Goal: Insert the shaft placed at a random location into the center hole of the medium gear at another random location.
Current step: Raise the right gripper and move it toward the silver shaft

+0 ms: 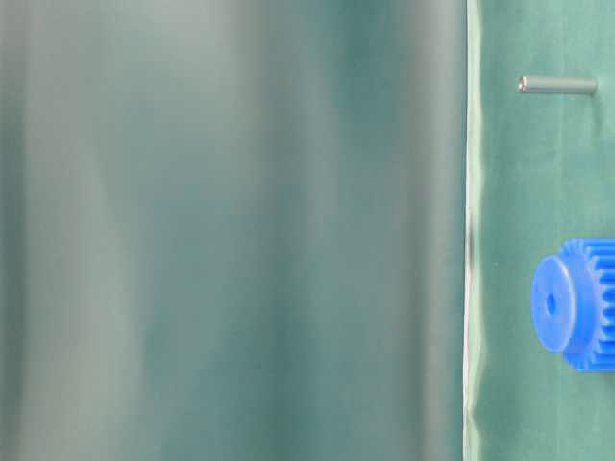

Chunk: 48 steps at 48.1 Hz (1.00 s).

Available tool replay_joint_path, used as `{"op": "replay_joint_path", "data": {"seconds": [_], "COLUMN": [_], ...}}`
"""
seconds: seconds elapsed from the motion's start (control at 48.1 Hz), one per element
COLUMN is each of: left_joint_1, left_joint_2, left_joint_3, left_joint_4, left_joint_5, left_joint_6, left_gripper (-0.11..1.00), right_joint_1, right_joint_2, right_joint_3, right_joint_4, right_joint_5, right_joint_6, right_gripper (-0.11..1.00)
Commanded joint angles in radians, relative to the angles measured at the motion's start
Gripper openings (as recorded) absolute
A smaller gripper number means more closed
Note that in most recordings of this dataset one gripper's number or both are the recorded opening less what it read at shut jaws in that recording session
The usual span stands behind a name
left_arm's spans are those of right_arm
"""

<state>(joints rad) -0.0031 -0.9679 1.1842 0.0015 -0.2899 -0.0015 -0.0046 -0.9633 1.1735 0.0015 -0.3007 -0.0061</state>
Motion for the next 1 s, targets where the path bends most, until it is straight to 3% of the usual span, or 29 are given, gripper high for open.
{"op": "replay_joint_path", "data": {"seconds": [0.0, 0.416, 0.52, 0.749, 0.791, 0.978], "left_joint_1": [0.0, 0.0, 0.0, 0.0, 0.0, 0.0], "left_joint_2": [0.005, -0.028, -0.026, -0.02, -0.02, -0.023], "left_joint_3": [-0.031, -0.032, -0.032, -0.032, -0.031, -0.032], "left_joint_4": [0.009, 0.009, 0.011, 0.011, 0.011, 0.011], "left_joint_5": [0.005, 0.04, 0.04, 0.046, 0.048, 0.049], "left_joint_6": [-0.011, -0.011, -0.011, -0.009, -0.009, -0.011], "left_gripper": [0.0, 0.0, 0.0, 0.0, 0.0, 0.0], "right_joint_1": [-0.003, -0.067, -0.091, -0.156, -0.166, -0.215], "right_joint_2": [0.005, 0.043, 0.074, 0.235, 0.275, 0.466], "right_joint_3": [-0.018, -0.014, -0.011, 0.006, 0.008, 0.002], "right_joint_4": [0.0, 0.0, 0.002, 0.002, 0.002, 0.003], "right_joint_5": [0.002, -0.002, -0.005, -0.058, -0.078, -0.166], "right_joint_6": [-0.003, -0.014, -0.012, -0.014, -0.015, -0.014], "right_gripper": [0.01, 0.02, 0.19, 0.86, 0.89, 0.81]}}
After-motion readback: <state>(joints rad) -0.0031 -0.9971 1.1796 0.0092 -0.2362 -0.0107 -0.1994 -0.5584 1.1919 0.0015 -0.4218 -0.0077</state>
